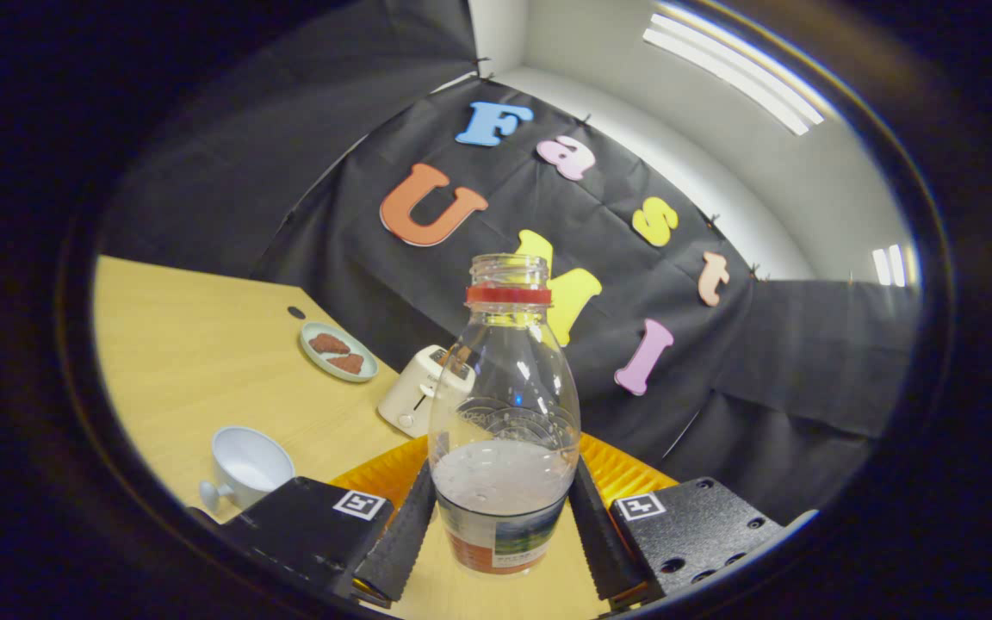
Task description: Take the bottle from table, then pour the juice into the cup, finally place the bottle on the coaster
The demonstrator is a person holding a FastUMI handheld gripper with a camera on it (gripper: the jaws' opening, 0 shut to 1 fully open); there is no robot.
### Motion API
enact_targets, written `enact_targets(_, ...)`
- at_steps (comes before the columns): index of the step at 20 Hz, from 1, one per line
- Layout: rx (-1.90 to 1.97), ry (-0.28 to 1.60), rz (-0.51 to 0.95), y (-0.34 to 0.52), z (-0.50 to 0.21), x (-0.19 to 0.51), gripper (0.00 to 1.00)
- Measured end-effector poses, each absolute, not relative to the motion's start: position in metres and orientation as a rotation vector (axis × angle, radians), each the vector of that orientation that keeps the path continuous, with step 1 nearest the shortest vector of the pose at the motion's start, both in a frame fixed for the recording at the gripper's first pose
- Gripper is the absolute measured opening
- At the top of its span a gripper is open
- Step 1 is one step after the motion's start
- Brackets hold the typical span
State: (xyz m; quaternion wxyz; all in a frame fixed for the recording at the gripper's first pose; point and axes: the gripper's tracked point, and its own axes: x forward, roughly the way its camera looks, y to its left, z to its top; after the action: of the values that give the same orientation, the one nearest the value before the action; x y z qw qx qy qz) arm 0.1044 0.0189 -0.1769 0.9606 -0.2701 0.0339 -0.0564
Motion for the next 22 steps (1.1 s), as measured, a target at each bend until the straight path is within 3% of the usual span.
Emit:
enact_targets(3, -0.369, 0.137, -0.082, 0.014, -0.196, 0.110, 0.83)
enact_targets(7, -0.278, 0.075, -0.127, 0.004, -0.167, 0.123, 0.83)
enact_targets(12, -0.038, 0.092, -0.076, 0.006, -0.159, 0.151, 0.82)
enact_targets(16, -0.008, 0.149, -0.035, 0.012, -0.188, 0.185, 0.82)
enact_targets(22, -0.029, 0.137, -0.085, -0.007, -0.225, 0.227, 0.83)
